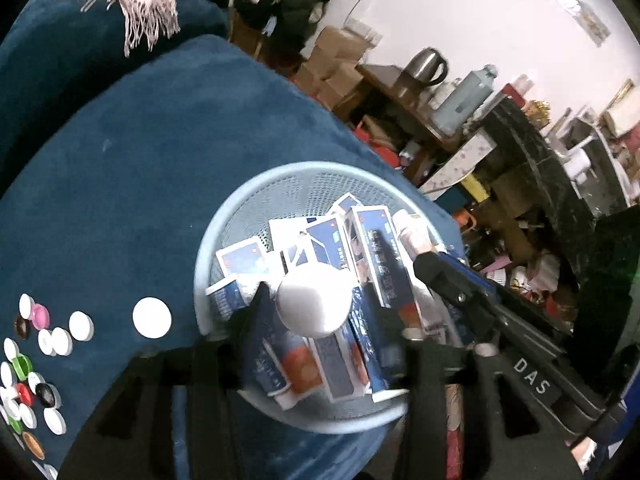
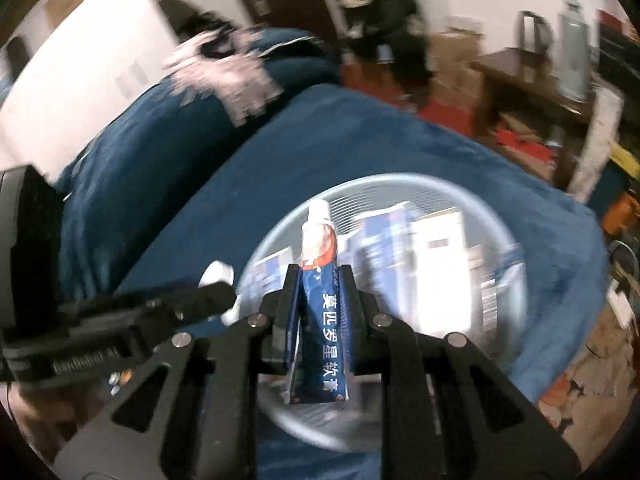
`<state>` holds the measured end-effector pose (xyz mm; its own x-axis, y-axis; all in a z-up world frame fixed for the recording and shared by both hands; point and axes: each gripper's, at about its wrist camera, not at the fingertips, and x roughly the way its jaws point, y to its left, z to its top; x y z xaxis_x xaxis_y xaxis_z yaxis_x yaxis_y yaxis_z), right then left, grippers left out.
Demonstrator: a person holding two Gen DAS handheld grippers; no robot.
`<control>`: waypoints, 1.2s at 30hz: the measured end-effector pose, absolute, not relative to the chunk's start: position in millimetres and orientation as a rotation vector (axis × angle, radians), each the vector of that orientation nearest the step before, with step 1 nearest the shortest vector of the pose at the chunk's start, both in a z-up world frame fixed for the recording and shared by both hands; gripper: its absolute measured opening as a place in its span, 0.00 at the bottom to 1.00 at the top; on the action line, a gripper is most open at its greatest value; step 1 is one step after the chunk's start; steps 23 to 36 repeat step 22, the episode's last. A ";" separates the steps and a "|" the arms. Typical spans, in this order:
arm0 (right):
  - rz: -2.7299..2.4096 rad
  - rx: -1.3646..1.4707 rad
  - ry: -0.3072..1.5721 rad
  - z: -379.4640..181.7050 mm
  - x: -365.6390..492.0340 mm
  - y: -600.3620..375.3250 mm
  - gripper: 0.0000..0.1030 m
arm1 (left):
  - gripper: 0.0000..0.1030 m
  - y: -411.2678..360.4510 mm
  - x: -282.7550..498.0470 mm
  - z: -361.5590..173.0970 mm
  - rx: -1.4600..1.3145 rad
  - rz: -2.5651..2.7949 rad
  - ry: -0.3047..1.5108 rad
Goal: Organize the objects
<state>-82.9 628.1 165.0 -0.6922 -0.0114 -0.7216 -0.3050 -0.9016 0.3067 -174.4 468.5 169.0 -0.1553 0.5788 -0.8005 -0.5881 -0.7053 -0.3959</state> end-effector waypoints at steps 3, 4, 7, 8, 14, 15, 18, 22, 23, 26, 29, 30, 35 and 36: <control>2.635 -1.236 0.669 159.8 -90.4 637.0 0.22 | 1.00 463.5 -171.9 169.3 -1.338 1.976 0.000; 2.642 -1.225 0.679 161.3 -86.8 637.7 0.23 | 0.99 459.5 -170.3 170.2 -1.334 1.986 0.008; 2.688 -1.104 0.642 170.6 -69.0 632.0 0.52 | 0.99 446.2 -165.3 172.4 -1.343 2.070 0.057; 2.695 -1.077 0.641 173.4 -66.9 631.3 0.59 | 0.99 439.4 -163.5 174.1 -1.332 2.119 0.055; 2.766 -1.041 0.595 175.5 -63.2 607.4 0.61 | 0.99 403.2 -169.4 171.0 -1.435 2.223 -0.008; 2.780 -1.036 0.582 175.9 -63.8 604.5 0.61 | 0.99 394.8 -171.2 169.8 -1.457 2.230 -0.021; 2.836 -1.032 0.529 178.9 -62.0 588.8 0.61 | 0.99 370.9 -171.3 170.3 -1.461 2.261 -0.064; 2.932 -1.075 0.448 178.3 -69.3 551.0 0.61 | 0.99 328.5 -171.0 174.0 -1.452 2.341 -0.056; 2.932 -1.075 0.448 178.3 -69.3 551.0 0.61 | 0.99 328.5 -171.0 174.0 -1.452 2.341 -0.056; 2.932 -1.075 0.448 178.3 -69.3 551.0 0.61 | 0.99 328.5 -171.0 174.0 -1.452 2.341 -0.056; 2.932 -1.075 0.448 178.3 -69.3 551.0 0.61 | 0.99 328.5 -171.0 174.0 -1.452 2.341 -0.056; 2.932 -1.075 0.448 178.3 -69.3 551.0 0.61 | 0.99 328.5 -171.0 174.0 -1.452 2.341 -0.056; 2.932 -1.075 0.448 178.3 -69.3 551.0 0.61 | 0.99 328.5 -171.0 174.0 -1.452 2.341 -0.056; 2.932 -1.075 0.448 178.3 -69.3 551.0 0.61 | 0.99 328.5 -171.0 174.0 -1.452 2.341 -0.056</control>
